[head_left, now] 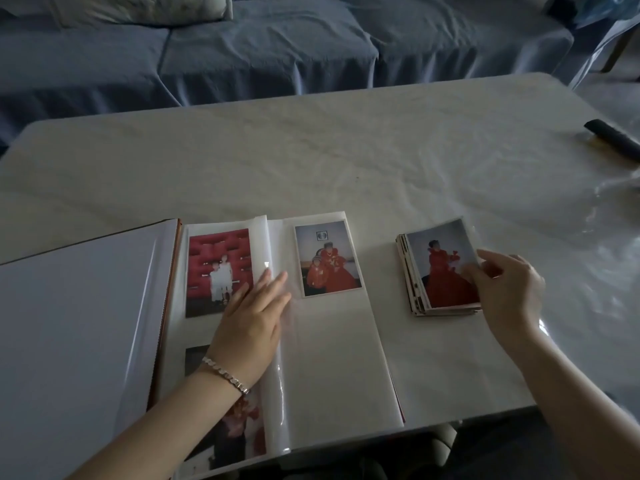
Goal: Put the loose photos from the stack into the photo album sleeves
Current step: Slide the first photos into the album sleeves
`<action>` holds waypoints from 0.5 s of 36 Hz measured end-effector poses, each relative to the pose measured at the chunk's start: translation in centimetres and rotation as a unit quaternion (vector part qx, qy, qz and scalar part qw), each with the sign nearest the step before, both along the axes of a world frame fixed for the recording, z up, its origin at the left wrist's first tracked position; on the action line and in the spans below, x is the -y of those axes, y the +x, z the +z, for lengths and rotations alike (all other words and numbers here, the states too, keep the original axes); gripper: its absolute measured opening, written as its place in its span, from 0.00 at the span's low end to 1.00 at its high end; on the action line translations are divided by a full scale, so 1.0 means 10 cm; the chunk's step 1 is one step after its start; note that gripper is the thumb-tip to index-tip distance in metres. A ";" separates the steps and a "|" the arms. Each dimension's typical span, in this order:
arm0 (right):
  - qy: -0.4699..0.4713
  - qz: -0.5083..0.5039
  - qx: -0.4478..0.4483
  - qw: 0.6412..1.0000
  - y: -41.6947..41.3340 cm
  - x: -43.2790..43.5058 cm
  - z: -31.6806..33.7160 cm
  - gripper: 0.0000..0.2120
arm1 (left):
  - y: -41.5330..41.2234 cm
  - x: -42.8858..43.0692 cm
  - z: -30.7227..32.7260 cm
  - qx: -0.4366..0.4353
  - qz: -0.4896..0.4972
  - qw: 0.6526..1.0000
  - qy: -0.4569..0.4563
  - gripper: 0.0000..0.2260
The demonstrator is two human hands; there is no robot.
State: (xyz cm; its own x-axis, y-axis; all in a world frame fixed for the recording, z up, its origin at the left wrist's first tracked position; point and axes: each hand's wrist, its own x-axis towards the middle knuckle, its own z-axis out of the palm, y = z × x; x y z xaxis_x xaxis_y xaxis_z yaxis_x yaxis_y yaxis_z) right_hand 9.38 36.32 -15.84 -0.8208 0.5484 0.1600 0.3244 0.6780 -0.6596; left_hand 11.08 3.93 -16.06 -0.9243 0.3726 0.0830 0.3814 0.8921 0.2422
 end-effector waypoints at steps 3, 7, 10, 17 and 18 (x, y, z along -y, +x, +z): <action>-0.013 -0.007 -0.010 1.000 0.01 -0.01 0.01 0.14 | 0.03 -0.01 -0.02 -0.012 -0.007 1.000 -0.002 0.19; -0.007 0.003 -0.008 1.000 0.03 0.01 0.03 0.08 | 0.05 0.03 -0.05 0.008 0.005 1.000 0.009 0.17; -0.021 0.005 0.004 1.000 0.03 0.00 0.04 0.06 | 0.05 0.04 -0.07 0.048 0.008 0.999 -0.022 0.25; -0.055 -0.005 0.035 0.998 0.04 -0.10 0.05 0.05 | 0.05 0.07 -0.05 0.053 0.001 0.998 -0.030 0.23; -0.075 -0.010 0.045 0.996 0.04 -0.12 0.07 0.05 | 0.05 0.09 -0.04 0.056 -0.001 0.998 -0.023 0.22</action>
State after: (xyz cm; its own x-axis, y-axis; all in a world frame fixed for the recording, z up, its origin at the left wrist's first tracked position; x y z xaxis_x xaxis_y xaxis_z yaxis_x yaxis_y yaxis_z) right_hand 9.77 37.47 -15.16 -0.8166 0.5772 0.0013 0.3995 0.5668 -0.7205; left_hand 11.57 3.05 -16.47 -0.9261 0.3753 -0.0378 0.3560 0.9029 0.2411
